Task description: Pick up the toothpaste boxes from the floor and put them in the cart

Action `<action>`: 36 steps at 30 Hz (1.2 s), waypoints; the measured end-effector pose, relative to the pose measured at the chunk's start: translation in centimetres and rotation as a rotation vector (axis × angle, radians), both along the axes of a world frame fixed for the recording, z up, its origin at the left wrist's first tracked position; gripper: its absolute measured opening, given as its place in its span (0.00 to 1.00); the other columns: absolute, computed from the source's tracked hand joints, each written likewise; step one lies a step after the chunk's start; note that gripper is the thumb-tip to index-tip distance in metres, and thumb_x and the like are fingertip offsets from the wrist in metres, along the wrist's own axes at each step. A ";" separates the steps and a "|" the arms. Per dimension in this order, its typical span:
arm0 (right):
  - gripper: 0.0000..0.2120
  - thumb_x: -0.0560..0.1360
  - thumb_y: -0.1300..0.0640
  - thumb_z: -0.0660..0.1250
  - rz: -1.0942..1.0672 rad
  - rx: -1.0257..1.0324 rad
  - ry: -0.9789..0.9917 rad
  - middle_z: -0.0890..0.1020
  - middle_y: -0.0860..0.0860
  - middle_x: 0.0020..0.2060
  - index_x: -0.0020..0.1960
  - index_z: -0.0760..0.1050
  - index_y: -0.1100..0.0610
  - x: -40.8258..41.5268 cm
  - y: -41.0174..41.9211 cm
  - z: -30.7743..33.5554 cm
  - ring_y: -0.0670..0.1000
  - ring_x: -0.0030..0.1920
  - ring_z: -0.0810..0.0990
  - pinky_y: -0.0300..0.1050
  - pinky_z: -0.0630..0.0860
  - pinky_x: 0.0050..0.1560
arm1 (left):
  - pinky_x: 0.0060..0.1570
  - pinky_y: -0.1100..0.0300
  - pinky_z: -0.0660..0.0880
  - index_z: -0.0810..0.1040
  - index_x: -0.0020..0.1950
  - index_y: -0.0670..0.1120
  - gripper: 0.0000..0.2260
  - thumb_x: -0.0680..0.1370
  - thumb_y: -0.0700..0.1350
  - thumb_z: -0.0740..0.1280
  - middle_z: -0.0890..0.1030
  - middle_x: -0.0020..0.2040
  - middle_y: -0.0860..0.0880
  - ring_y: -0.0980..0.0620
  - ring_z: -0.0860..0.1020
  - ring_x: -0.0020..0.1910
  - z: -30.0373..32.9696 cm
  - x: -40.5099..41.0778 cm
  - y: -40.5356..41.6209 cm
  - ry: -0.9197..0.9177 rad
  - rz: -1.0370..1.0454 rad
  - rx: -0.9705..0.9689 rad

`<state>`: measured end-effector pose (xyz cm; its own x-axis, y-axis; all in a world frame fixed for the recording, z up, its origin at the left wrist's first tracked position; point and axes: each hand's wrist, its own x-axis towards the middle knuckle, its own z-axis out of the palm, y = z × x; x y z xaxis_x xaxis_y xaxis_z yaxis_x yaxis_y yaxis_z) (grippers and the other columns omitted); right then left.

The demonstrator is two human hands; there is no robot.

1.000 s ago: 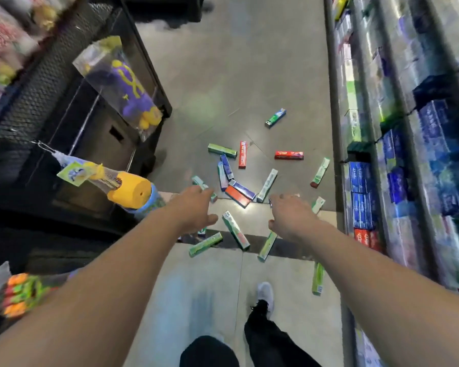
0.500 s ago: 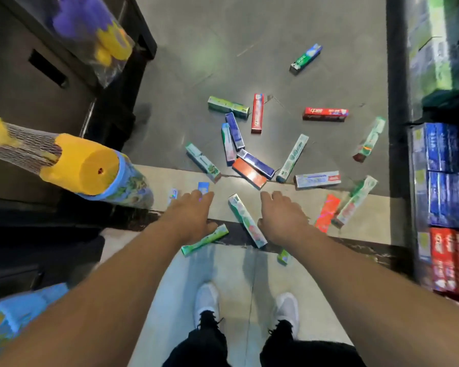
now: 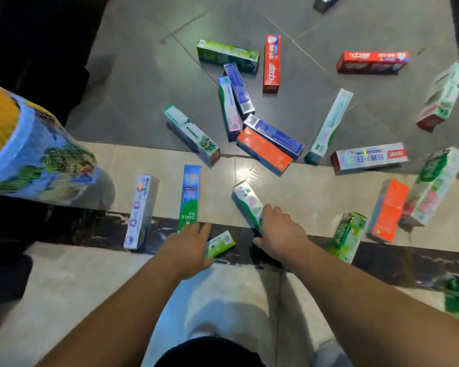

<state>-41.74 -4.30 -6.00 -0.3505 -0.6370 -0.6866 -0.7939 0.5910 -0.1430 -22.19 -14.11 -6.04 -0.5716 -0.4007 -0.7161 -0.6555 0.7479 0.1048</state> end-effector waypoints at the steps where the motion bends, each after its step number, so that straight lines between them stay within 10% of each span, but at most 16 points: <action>1: 0.37 0.73 0.45 0.72 -0.014 -0.004 0.000 0.71 0.56 0.60 0.71 0.57 0.59 0.2 0.1 -1.1 0.58 0.58 0.75 0.51 0.73 0.49 | 0.62 0.46 0.72 0.53 0.78 0.45 0.37 0.76 0.60 0.64 0.64 0.71 0.43 0.43 0.66 0.69 -1.0 0.0 0.2 -0.013 -0.014 -0.015; 10: 0.27 0.78 0.62 0.60 0.006 -0.062 0.222 0.73 0.57 0.57 0.73 0.54 0.64 1.5 0.3 -5.5 0.58 0.51 0.80 0.48 0.70 0.39 | 0.47 0.49 0.74 0.64 0.62 0.45 0.14 0.78 0.44 0.62 0.73 0.58 0.45 0.43 0.78 0.54 -4.9 -0.2 1.9 -0.093 -0.013 -0.107; 17: 0.18 0.77 0.62 0.63 -0.089 -0.098 0.131 0.75 0.56 0.54 0.64 0.62 0.61 0.0 0.1 -1.7 0.59 0.50 0.81 0.48 0.70 0.38 | 0.42 0.52 0.70 0.63 0.59 0.44 0.18 0.76 0.52 0.65 0.76 0.54 0.43 0.40 0.79 0.51 0.3 -1.4 0.2 -0.005 0.212 -0.028; 36: 0.21 0.73 0.58 0.67 -0.347 -0.119 0.154 0.78 0.56 0.57 0.62 0.63 0.58 -6.7 3.4 65.2 0.60 0.56 0.80 0.49 0.74 0.49 | 0.44 0.54 0.69 0.65 0.58 0.44 0.21 0.75 0.56 0.66 0.78 0.56 0.43 0.40 0.79 0.55 66.2 -10.1 -3.7 0.153 0.150 -0.185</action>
<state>-48.49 -0.95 59.21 -0.6523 -0.5340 -0.5379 -0.5671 0.8147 -0.1212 -32.32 -17.77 60.12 -0.5918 -0.6046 -0.5330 -0.7475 0.6592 0.0822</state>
